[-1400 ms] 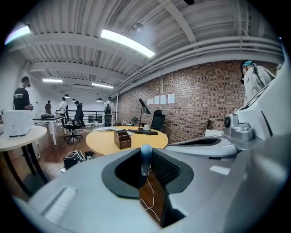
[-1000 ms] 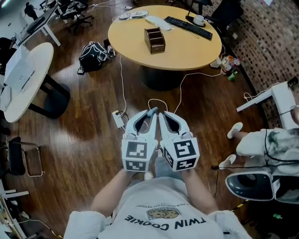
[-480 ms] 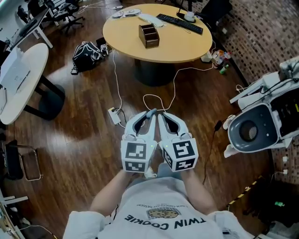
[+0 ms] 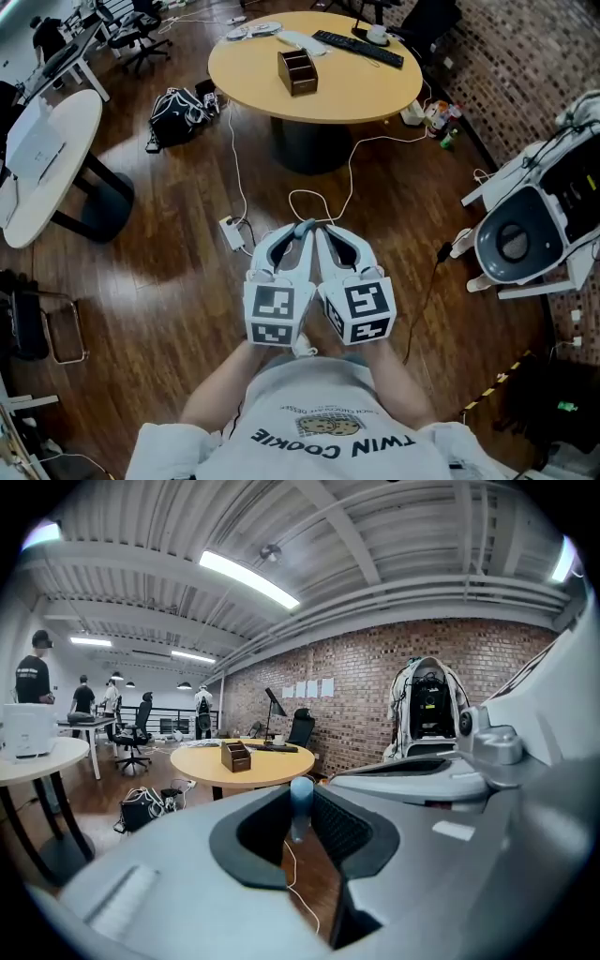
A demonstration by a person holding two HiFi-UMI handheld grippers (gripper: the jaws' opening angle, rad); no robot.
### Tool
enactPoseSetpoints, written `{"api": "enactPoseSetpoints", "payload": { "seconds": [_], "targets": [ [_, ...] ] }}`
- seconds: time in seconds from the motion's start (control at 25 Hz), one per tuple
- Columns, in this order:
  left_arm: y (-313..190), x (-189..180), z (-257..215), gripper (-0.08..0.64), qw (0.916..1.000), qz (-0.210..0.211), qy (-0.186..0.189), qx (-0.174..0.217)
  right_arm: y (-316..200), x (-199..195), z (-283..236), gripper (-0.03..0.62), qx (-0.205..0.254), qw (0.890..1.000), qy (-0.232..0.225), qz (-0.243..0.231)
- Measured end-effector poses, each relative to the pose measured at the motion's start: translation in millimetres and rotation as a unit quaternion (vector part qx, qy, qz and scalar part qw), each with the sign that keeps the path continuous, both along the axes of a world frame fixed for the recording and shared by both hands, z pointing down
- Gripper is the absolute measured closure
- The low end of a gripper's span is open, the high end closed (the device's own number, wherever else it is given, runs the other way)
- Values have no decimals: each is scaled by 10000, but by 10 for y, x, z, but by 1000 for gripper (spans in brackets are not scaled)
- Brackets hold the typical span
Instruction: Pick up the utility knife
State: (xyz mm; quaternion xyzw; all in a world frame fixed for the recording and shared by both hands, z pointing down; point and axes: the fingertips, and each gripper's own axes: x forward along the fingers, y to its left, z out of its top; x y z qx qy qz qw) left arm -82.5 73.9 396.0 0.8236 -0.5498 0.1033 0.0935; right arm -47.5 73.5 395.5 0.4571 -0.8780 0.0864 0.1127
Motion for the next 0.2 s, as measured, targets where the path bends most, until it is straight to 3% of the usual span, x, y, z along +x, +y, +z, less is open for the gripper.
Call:
{"api": "enactPoseSetpoints", "payload": {
  "seconds": [0.2],
  "targets": [
    [192,3,1,488,10000,14,-2,-13,195,3,1,592,12,10000,-6,-6]
  ]
}}
